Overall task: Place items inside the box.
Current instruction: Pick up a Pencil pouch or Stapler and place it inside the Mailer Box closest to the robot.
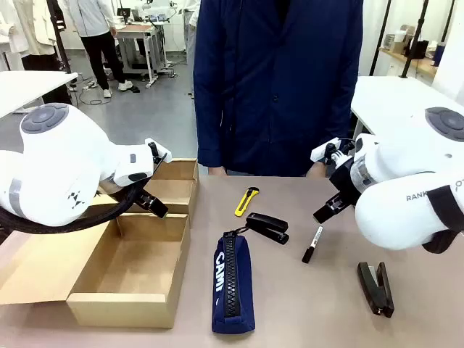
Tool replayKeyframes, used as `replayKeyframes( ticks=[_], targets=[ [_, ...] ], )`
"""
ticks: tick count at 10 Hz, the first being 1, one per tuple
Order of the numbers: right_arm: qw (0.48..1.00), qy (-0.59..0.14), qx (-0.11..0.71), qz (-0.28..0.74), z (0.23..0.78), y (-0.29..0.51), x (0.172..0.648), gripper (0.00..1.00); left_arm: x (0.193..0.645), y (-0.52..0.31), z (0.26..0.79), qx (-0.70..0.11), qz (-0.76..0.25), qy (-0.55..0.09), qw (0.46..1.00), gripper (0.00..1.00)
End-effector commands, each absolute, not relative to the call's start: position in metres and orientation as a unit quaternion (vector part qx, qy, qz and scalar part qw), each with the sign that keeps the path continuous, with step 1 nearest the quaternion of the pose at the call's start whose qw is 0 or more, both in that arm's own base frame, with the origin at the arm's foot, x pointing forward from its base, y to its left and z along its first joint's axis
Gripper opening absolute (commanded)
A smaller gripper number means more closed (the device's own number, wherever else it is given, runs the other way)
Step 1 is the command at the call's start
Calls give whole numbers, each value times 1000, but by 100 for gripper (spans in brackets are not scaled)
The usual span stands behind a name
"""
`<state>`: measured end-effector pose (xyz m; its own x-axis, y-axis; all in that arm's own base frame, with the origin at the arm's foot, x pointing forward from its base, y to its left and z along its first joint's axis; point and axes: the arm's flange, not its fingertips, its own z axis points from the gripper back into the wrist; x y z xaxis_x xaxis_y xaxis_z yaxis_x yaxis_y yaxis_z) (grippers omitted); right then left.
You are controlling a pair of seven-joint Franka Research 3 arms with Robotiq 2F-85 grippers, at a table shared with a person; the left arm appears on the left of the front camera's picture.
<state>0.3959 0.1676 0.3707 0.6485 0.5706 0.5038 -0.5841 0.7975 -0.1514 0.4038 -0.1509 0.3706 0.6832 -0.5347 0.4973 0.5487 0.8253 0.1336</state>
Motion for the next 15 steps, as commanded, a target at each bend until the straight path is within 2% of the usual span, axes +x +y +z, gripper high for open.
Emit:
replayKeyframes(
  ticks=[1, 15],
  targets=[
    [908, -274, 12, 318, 371, 168, 396, 100, 404, -151, 371, -13, -295, -267, 917, 100],
    [908, -273, 12, 318, 371, 168, 396, 100, 404, -151, 371, -13, -295, -267, 917, 100]
  ],
)
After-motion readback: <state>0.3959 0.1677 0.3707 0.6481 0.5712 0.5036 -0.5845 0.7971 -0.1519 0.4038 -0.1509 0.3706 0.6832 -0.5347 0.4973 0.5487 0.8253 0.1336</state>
